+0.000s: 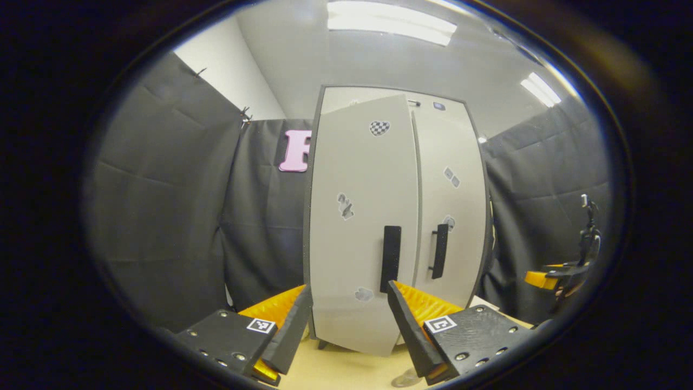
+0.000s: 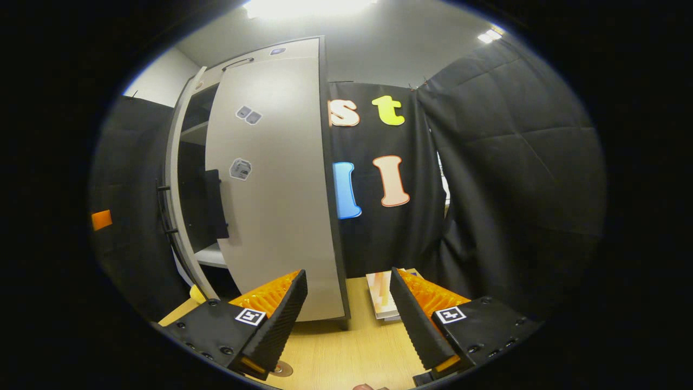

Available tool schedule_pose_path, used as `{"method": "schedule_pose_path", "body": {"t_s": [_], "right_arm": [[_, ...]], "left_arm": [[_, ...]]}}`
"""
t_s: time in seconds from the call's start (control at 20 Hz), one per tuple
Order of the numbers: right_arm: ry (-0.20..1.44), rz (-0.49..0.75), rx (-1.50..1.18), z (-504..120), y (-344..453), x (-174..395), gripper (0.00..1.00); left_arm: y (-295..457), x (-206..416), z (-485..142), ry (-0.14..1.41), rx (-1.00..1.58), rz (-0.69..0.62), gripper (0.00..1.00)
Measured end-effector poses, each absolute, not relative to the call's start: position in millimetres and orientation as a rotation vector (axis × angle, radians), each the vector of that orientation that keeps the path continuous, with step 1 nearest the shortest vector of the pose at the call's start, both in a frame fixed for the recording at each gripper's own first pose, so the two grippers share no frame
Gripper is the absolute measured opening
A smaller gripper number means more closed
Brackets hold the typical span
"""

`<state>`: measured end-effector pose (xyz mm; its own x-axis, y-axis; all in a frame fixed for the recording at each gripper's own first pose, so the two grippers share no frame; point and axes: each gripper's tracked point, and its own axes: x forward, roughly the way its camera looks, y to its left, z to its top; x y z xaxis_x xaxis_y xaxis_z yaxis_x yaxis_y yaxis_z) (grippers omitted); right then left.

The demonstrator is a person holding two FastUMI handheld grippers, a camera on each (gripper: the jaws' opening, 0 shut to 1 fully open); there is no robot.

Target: Grasp the bottle in the cabinet with the left hand and place it on the coaster, then close the right door with the right hand and the left door with the left hand.

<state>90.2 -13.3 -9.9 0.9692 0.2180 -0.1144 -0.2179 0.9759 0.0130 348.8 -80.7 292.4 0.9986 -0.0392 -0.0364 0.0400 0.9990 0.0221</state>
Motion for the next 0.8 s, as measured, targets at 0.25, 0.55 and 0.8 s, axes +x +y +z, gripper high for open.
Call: {"method": "schedule_pose_path", "body": {"t_s": [0.25, 0.55, 0.8], "right_arm": [[0.051, 0.307, -0.028, 10.7, -9.0, 79.8, 0.98], [0.080, 0.289, -0.006, -2.1, -14.9, 70.7, 0.98], [0.095, 0.252, -0.001, 0.3, -3.9, 60.0, 0.98]], "left_arm": [[-78.5, 316.1, 293.1, 0.007, -0.020, 0.038, 0.84], [-66.8, 288.9, 282.5, 0.052, 0.013, 0.079, 0.84], [-52.5, 296.6, 280.4, 0.048, -0.032, 0.057, 0.89]]}}
